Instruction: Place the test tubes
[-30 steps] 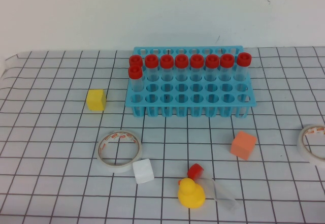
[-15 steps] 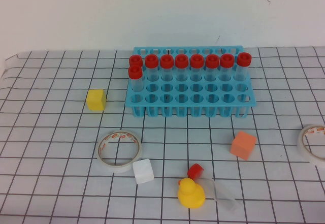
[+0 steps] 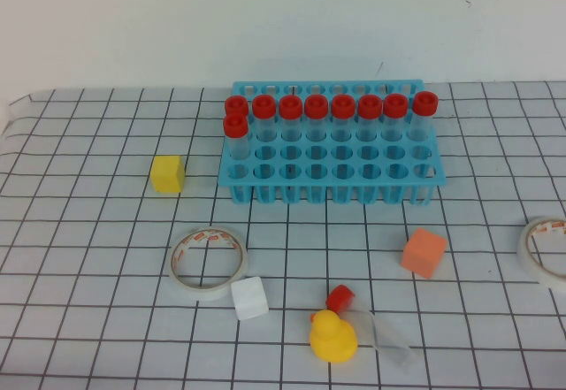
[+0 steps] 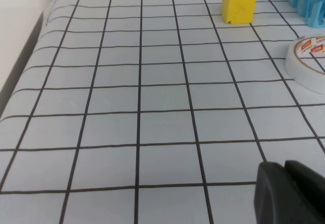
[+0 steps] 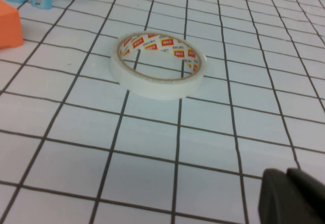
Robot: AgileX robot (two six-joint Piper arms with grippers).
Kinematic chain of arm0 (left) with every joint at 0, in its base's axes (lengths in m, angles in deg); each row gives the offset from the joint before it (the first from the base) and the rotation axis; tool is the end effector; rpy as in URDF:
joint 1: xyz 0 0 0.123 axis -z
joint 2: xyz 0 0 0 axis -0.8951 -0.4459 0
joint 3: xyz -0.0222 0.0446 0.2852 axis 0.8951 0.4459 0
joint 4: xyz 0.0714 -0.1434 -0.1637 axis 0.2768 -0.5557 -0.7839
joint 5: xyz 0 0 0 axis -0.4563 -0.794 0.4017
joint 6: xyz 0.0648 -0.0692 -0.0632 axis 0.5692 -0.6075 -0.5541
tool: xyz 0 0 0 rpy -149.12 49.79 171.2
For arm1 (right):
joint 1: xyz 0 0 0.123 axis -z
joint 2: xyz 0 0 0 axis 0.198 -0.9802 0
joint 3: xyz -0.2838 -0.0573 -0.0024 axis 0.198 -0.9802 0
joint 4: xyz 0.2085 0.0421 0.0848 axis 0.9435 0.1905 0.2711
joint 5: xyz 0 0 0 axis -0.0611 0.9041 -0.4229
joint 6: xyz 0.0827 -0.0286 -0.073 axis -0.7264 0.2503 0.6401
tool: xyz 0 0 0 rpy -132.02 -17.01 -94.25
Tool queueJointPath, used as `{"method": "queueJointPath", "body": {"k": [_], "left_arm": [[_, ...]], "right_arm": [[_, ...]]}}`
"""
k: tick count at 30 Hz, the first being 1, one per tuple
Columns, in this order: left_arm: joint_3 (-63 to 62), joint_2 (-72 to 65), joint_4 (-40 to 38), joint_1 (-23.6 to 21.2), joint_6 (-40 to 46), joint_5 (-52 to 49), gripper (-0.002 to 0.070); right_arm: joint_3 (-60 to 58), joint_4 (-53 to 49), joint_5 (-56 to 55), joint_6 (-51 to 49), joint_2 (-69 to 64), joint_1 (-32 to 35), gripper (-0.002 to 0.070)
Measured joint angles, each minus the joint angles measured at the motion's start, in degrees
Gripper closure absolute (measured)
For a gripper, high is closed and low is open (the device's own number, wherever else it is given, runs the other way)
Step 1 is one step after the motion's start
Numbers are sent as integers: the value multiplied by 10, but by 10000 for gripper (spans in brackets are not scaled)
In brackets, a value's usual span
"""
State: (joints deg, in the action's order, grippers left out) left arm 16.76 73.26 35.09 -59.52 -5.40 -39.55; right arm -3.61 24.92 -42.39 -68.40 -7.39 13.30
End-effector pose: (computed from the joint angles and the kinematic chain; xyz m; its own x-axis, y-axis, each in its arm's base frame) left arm 0.0481 -0.0066 0.1750 -0.2313 -0.0708 -0.9703 0.0772 0.9929 -0.0908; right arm 0.0474 -0.0024 0.1705 -0.2650 -0.1935 -0.9446 -0.0145 0.9804 -0.1967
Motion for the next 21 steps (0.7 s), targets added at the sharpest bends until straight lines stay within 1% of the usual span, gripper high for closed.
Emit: {"method": "queueJointPath", "body": {"k": [16, 19, 21], "left_arm": [[0, 0, 0, 0, 0, 3, 676], [1, 0, 0, 0, 0, 33, 676], [1, 0, -1, 0, 0, 79, 676]], "right_arm": [[0, 0, -3, 0, 0, 0, 678], [-5, 0, -37, 0, 0, 0, 678], [-6, 0, -79, 0, 0, 0, 678]]}}
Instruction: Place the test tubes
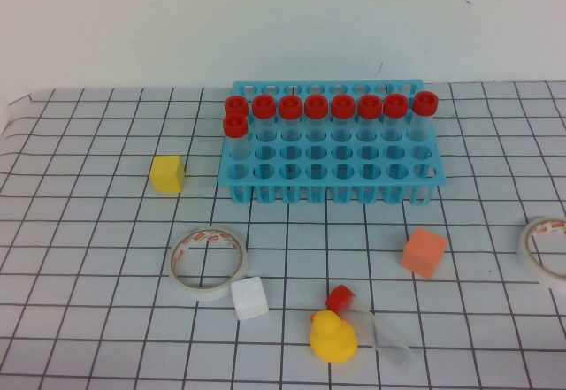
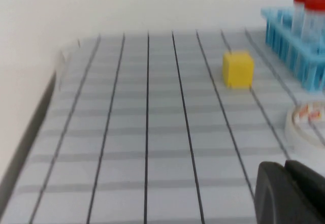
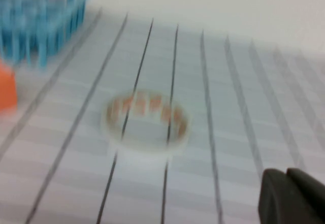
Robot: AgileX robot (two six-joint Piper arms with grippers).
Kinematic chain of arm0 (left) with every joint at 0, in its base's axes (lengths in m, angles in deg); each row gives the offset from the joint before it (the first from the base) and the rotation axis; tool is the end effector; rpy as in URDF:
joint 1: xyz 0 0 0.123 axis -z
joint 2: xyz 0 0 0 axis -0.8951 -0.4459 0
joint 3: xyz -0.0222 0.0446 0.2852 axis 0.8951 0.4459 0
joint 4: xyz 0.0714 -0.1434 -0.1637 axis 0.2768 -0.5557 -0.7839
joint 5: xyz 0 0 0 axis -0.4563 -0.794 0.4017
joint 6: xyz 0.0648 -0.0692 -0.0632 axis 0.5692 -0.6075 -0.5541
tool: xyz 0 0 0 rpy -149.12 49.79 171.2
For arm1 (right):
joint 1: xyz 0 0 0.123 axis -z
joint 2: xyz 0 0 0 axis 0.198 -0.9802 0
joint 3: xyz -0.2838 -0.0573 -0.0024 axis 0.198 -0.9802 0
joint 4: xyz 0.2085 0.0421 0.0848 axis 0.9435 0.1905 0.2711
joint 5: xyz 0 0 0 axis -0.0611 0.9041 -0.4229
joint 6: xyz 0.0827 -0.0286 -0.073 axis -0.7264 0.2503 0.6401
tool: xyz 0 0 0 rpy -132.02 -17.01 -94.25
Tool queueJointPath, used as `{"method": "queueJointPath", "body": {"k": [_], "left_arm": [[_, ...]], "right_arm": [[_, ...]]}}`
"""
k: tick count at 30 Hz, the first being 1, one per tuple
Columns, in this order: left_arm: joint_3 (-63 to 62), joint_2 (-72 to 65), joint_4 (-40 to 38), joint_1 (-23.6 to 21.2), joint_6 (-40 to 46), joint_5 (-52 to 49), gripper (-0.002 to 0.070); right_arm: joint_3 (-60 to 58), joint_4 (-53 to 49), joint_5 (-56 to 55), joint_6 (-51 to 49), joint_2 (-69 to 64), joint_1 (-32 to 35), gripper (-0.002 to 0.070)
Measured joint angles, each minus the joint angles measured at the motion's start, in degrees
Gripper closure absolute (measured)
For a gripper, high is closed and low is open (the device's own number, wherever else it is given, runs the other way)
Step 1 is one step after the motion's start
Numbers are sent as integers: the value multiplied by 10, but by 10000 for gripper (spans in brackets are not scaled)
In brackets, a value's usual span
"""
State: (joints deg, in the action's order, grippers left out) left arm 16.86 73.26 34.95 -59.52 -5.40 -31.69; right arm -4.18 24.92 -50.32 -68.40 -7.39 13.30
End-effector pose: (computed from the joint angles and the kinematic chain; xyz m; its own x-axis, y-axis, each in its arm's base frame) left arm 0.0507 -0.0054 0.1898 -0.0984 -0.0855 -0.9915 0.0772 0.9926 -0.0933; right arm 0.0508 -0.0022 0.1826 -0.1414 -0.1983 -0.9699 0.0084 0.9795 -0.2014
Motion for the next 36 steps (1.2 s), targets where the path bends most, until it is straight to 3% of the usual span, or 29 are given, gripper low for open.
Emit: {"method": "queueJointPath", "body": {"k": [3, 6, 10, 17, 21, 24, 29, 36], "left_arm": [[0, 0, -2, 0, -13, 101, 676], [0, 0, -8, 0, -31, 259, 676], [0, 0, -8, 0, -34, 365, 676], [0, 0, -8, 0, -35, 517, 676], [0, 0, 16, 0, -49, 539, 676], [-4, 0, 36, 0, -60, 490, 676], [-100, -2, 38, 0, -67, 254, 676], [-243, -110, 44, 0, -67, -12, 676]], "right_arm": [[0, -1, -102, 0, 0, 0, 678], [0, -10, -272, 9, 0, 0, 678], [0, -10, -409, 4, 0, 0, 678], [0, -4, -462, 0, 0, 0, 678], [9, -4, -432, -4, 0, 0, 678], [56, -4, -341, -4, 0, 0, 678], [179, -4, -141, -12, -23, 0, 678], [380, 37, 162, -6, -210, 0, 678]]}}
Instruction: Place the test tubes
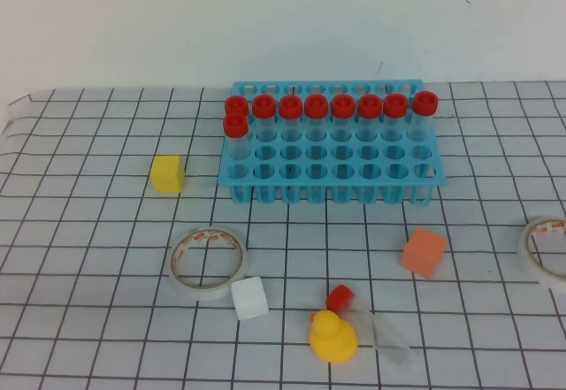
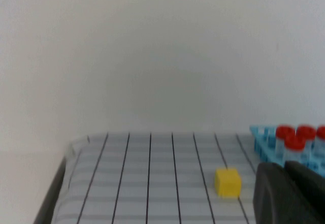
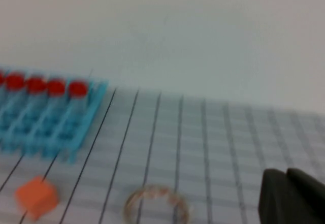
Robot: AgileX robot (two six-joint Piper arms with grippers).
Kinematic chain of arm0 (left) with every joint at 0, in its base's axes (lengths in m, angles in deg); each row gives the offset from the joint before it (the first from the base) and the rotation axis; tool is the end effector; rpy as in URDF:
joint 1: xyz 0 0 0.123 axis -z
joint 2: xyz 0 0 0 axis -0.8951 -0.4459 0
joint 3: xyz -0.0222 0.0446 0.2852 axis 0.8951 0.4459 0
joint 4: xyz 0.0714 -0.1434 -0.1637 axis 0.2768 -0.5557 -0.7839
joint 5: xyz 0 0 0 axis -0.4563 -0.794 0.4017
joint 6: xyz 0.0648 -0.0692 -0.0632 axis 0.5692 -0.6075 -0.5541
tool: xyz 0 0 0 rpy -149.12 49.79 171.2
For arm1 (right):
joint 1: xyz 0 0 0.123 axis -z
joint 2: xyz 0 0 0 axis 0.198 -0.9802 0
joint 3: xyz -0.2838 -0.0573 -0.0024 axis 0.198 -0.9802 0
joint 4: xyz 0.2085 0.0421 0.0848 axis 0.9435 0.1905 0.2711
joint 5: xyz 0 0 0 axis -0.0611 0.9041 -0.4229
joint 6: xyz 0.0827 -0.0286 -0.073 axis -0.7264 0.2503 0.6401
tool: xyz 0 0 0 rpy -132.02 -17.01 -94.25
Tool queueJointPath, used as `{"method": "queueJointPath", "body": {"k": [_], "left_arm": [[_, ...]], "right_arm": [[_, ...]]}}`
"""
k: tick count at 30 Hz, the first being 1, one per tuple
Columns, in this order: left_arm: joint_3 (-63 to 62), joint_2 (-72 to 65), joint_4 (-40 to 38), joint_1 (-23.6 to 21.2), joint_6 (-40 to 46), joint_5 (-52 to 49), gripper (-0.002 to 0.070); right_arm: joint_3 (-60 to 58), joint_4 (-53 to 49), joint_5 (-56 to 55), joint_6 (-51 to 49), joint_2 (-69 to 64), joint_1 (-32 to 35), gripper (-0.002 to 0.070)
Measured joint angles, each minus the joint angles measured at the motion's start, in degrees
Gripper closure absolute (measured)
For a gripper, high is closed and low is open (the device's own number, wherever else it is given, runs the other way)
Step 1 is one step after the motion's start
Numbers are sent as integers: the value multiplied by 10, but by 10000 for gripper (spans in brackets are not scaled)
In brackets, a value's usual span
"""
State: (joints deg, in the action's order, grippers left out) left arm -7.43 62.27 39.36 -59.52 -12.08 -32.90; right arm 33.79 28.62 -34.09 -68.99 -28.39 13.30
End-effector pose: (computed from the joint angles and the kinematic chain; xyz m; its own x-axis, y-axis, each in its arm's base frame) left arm 0.0465 -0.0036 0.3185 0.1078 -0.1405 -0.9842 0.0881 0.9874 -0.1313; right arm 0.0610 0.0004 0.3488 -0.1241 -0.1306 -0.9836 -0.0049 0.9914 -0.1310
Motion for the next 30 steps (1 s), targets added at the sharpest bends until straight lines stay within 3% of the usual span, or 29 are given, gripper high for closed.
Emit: {"method": "queueJointPath", "body": {"k": [5, 11, 15, 26, 30], "left_arm": [[-39, -79, 0, 0, 0, -117, 676], [-41, -125, -21, 0, 0, -146, 676], [-41, -130, -35, 0, 0, -134, 676], [-41, -134, -41, 0, 0, -131, 676], [-41, -134, -41, 0, 0, -131, 676]], "right_arm": [[93, 126, 145, 137, -146, 0, 678], [138, 282, 247, 312, -315, 0, 678], [140, 300, 255, 361, -430, -25, 678], [141, 316, 169, 388, -571, -247, 678], [148, 279, 157, 392, -615, -316, 675]]}}
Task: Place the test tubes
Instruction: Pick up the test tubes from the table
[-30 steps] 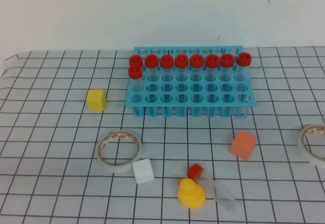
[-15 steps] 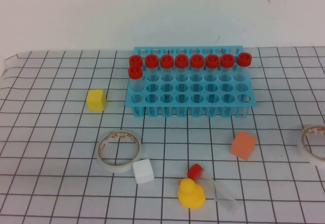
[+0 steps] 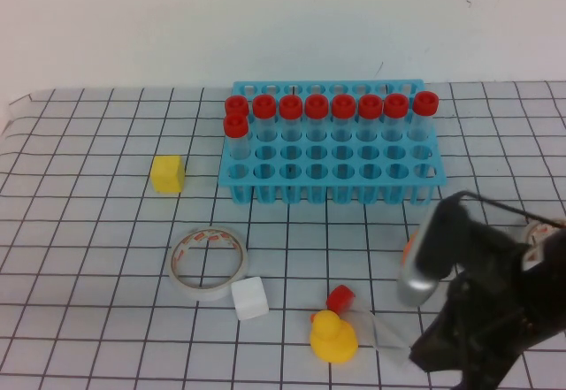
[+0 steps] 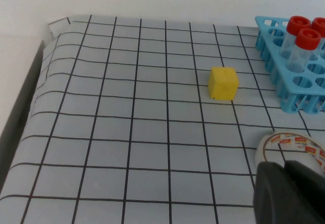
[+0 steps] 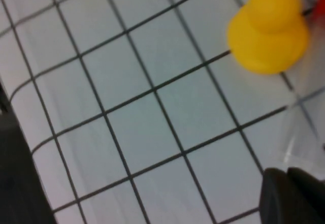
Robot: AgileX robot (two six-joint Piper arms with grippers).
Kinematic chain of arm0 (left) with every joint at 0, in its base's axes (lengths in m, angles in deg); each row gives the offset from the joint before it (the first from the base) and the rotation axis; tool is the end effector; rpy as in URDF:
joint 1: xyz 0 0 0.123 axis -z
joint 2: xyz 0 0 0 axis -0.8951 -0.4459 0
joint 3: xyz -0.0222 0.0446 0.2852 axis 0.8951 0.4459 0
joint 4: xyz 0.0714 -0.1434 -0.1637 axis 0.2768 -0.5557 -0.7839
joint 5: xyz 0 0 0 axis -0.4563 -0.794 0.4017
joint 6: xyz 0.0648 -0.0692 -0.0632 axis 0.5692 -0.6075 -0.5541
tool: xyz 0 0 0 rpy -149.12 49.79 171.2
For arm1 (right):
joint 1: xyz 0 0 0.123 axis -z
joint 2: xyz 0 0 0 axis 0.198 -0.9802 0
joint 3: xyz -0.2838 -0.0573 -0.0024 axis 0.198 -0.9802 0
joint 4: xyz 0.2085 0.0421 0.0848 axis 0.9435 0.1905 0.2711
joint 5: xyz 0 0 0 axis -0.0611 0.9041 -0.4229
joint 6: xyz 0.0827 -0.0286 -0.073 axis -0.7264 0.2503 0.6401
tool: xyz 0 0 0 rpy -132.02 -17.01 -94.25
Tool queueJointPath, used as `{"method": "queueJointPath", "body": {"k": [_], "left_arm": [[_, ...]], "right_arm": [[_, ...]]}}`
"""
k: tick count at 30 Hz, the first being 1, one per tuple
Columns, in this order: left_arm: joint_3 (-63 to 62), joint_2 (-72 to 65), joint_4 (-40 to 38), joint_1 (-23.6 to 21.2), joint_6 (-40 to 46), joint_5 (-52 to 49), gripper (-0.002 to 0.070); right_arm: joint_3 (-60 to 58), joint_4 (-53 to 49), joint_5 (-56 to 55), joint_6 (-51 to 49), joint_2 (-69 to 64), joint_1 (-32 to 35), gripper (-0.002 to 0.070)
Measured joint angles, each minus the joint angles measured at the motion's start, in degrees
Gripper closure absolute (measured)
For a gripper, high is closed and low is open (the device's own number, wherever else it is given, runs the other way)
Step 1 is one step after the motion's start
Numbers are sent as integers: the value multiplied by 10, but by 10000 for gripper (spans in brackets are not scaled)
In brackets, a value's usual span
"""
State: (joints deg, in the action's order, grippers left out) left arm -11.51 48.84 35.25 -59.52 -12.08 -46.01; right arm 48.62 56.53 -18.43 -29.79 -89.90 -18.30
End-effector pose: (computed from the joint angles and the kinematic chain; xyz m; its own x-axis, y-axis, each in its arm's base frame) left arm 0.0832 -0.0100 0.3008 -0.2829 -0.1765 -0.9428 0.0503 0.9788 -0.1984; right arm 0.2037 0.1625 0.2390 -0.4458 -0.7308 -0.5168 -0.8796 0.4648 0.1014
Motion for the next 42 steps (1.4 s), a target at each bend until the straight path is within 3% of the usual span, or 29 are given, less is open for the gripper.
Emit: {"method": "queueJointPath", "body": {"k": [4, 7, 9, 10, 13, 18, 25, 36, 42], "left_arm": [[0, 0, 0, 0, 0, 0, 676], [0, 0, -3, 0, 0, -3, 676], [0, 0, -14, 0, 0, -6, 676], [0, 0, -17, 0, 0, -7, 676], [0, 0, -27, 0, 0, -12, 676], [0, 0, -29, 0, 0, -17, 676], [0, 0, -30, 0, 0, -24, 676], [0, 0, -30, 0, 0, -23, 676], [0, 0, -68, 0, 25, 34, 676]], "right_arm": [[21, -17, -6, -9, -29, -31, 594], [37, -16, -12, -40, -44, -36, 442], [51, -21, -19, -81, -69, -37, 286], [56, -27, -20, -87, -80, -37, 248], [71, -47, -25, -93, -112, -37, 205], [100, -57, -32, -94, -165, -37, 234], [120, -70, -27, -95, -198, -37, 447], [163, -120, 27, -122, -207, -38, 442], [236, -147, 32, -162, -181, -38, 442]]}}
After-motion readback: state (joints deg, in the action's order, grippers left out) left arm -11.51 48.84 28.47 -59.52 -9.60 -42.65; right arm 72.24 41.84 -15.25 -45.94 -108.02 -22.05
